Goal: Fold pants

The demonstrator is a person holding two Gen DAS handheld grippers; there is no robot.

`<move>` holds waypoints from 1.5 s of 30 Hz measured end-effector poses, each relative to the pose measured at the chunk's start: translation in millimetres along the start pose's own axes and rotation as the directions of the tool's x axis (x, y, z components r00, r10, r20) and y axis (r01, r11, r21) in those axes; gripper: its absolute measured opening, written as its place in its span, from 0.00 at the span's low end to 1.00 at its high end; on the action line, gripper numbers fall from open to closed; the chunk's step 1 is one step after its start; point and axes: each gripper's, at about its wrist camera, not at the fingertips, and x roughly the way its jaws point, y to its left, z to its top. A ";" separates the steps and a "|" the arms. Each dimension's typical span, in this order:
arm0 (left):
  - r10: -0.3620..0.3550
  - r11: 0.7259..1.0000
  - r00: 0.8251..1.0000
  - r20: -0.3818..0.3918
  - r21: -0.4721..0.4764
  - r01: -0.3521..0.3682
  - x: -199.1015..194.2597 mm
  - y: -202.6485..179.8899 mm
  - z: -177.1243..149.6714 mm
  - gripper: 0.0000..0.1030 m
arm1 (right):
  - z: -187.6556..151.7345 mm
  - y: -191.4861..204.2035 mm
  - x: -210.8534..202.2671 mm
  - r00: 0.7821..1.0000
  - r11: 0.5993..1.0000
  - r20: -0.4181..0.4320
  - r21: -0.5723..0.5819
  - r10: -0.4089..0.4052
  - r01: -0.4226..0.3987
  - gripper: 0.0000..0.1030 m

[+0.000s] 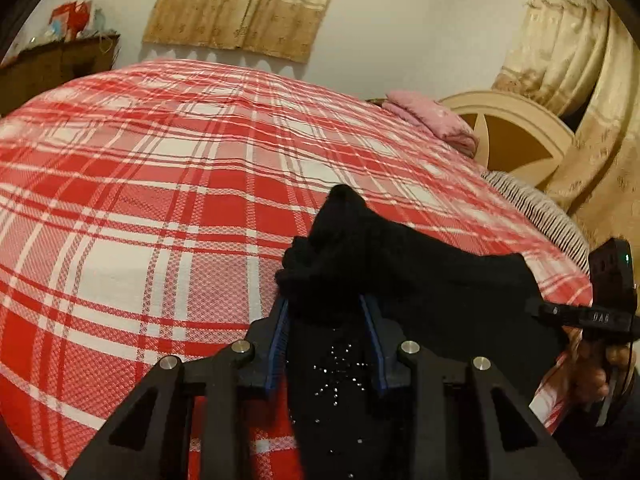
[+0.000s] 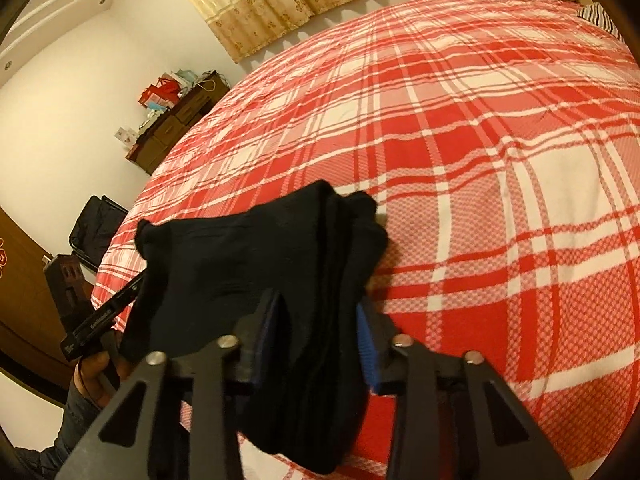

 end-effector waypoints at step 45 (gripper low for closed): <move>0.322 0.888 0.939 0.120 -0.381 -0.256 -126.7 213.3 22.5 0.01 | 135.3 177.4 240.8 0.974 0.960 -0.206 -0.242 0.092 -0.142 0.33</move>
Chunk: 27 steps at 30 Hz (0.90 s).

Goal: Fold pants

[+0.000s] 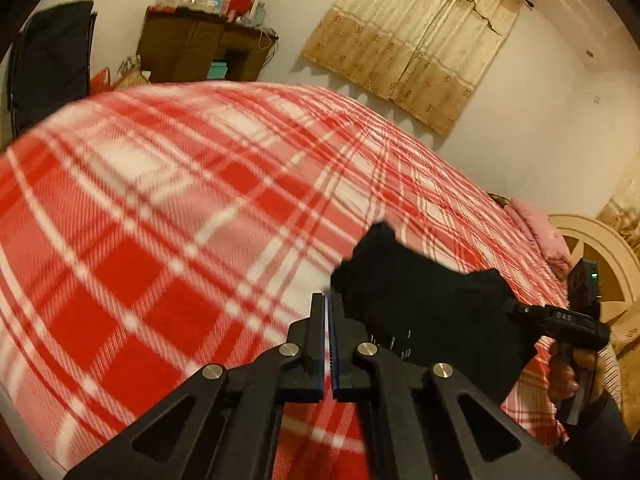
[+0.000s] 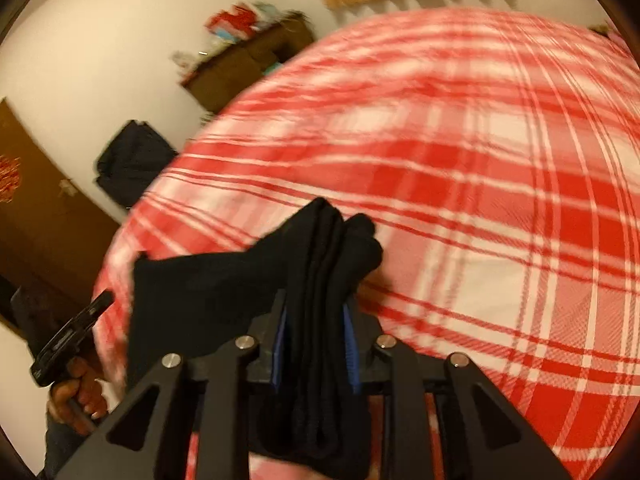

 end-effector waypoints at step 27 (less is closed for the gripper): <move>0.233 0.914 0.965 0.123 0.311 -0.260 -68.5 -129.0 -45.4 0.02 | -65.0 -3.1 -131.2 0.963 0.988 0.220 0.056 -0.156 0.147 0.75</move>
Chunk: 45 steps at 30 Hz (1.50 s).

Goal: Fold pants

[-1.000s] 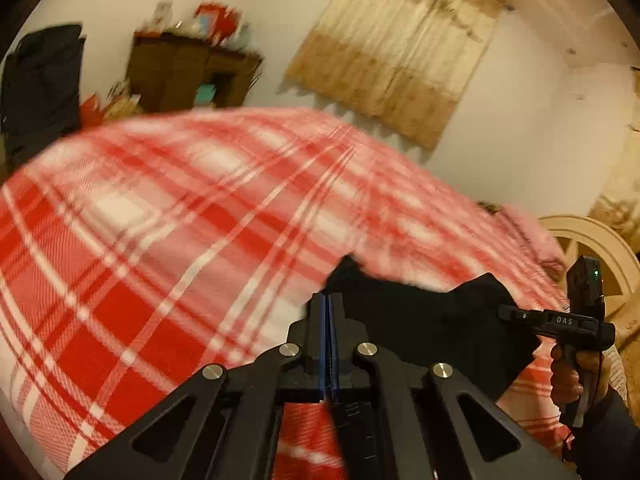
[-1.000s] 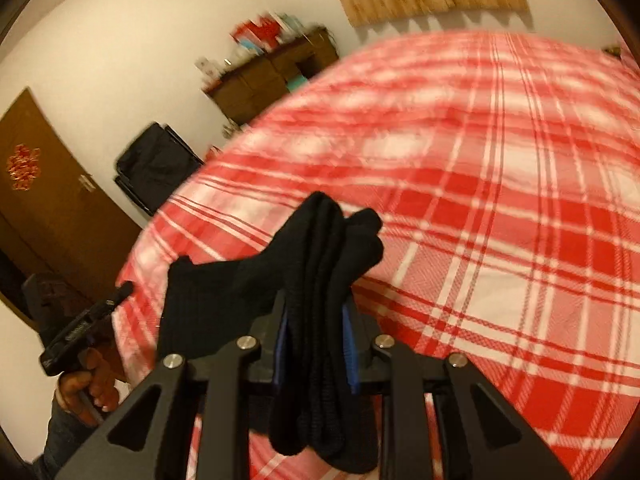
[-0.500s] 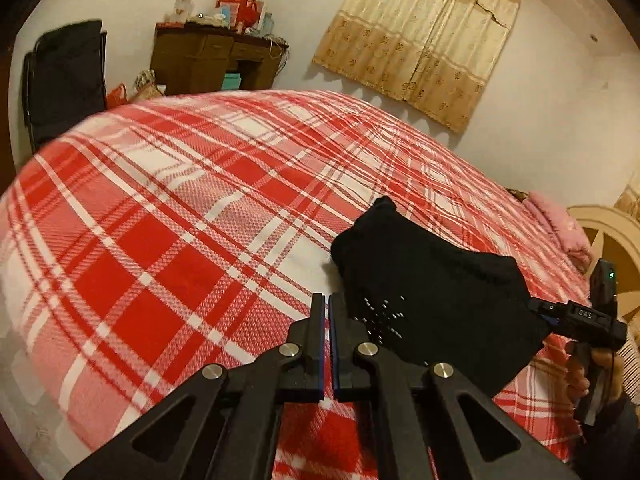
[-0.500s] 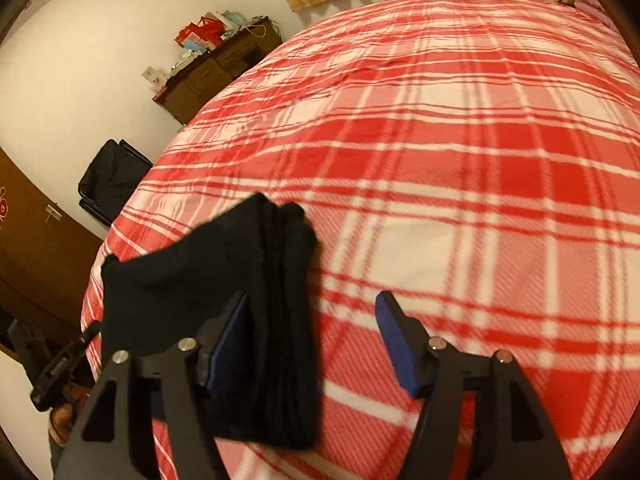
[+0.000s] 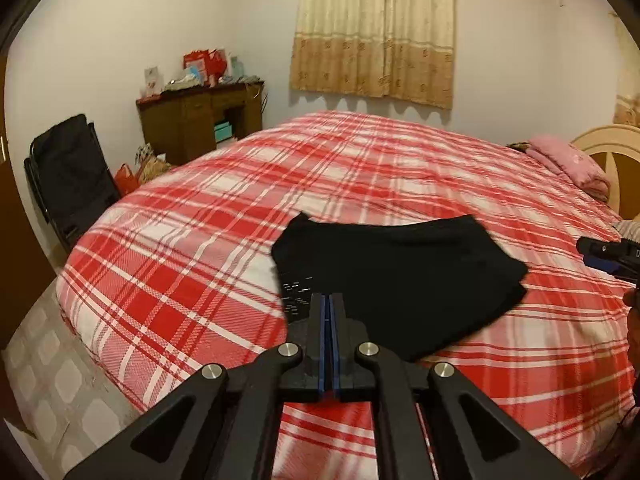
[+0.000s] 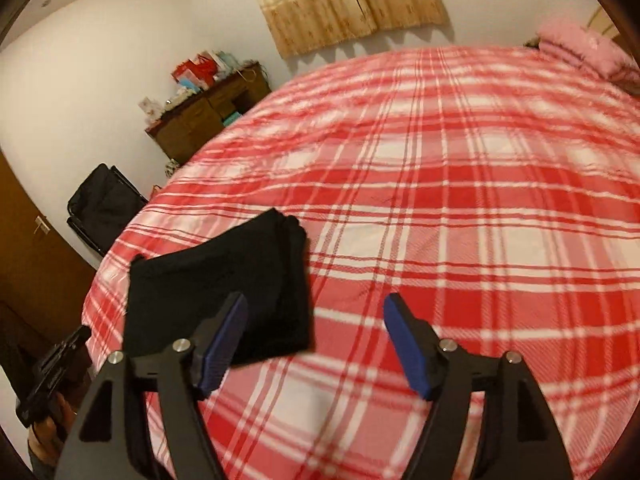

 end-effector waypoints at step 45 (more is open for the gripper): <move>0.136 0.989 0.952 0.273 0.009 -0.144 -106.2 -37.0 4.6 0.97 | -25.7 90.5 -133.5 0.957 0.959 0.282 -0.284 0.064 0.019 0.96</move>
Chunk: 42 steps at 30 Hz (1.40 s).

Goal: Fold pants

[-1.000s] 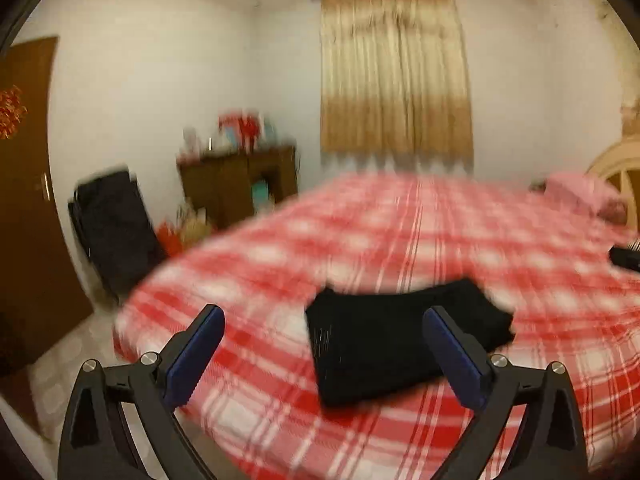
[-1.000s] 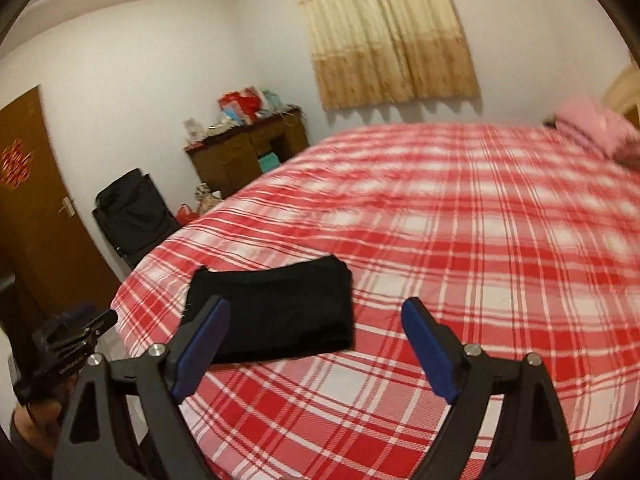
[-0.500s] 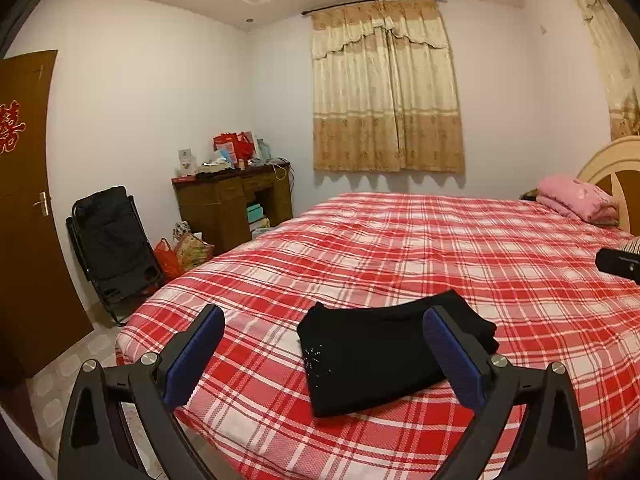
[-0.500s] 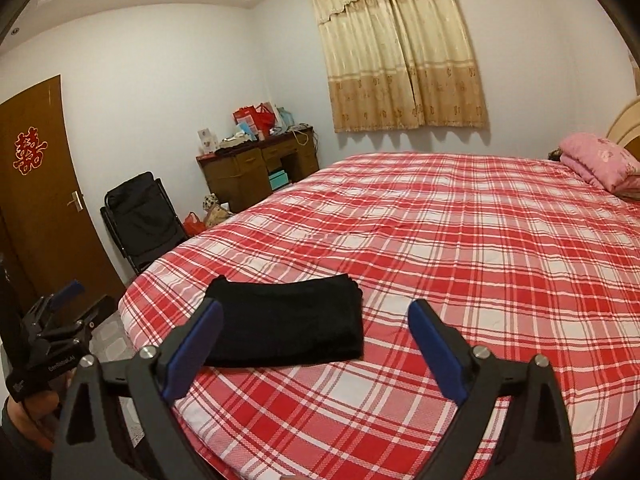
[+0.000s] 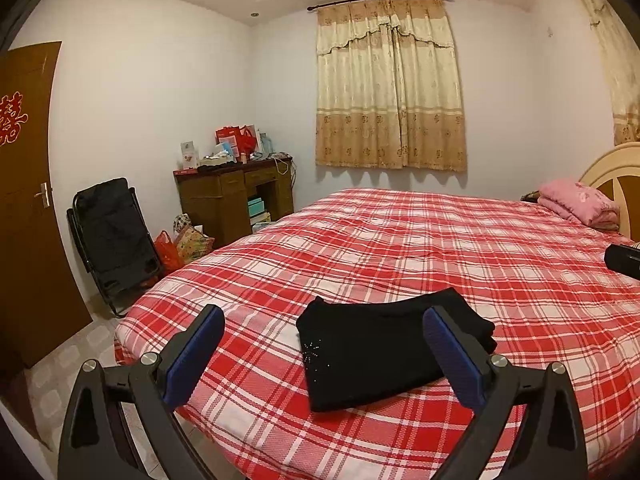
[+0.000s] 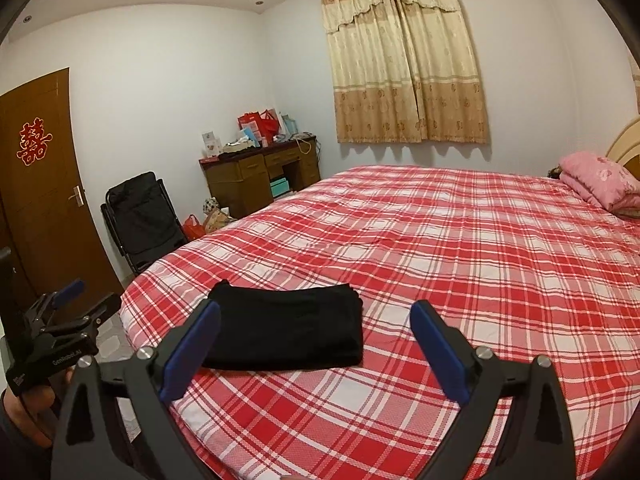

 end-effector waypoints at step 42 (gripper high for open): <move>-0.024 1.000 1.000 0.009 0.015 0.024 -7.8 -1.3 3.6 0.97 | -4.1 0.5 0.7 0.999 0.999 0.010 -0.041 -0.033 0.033 1.00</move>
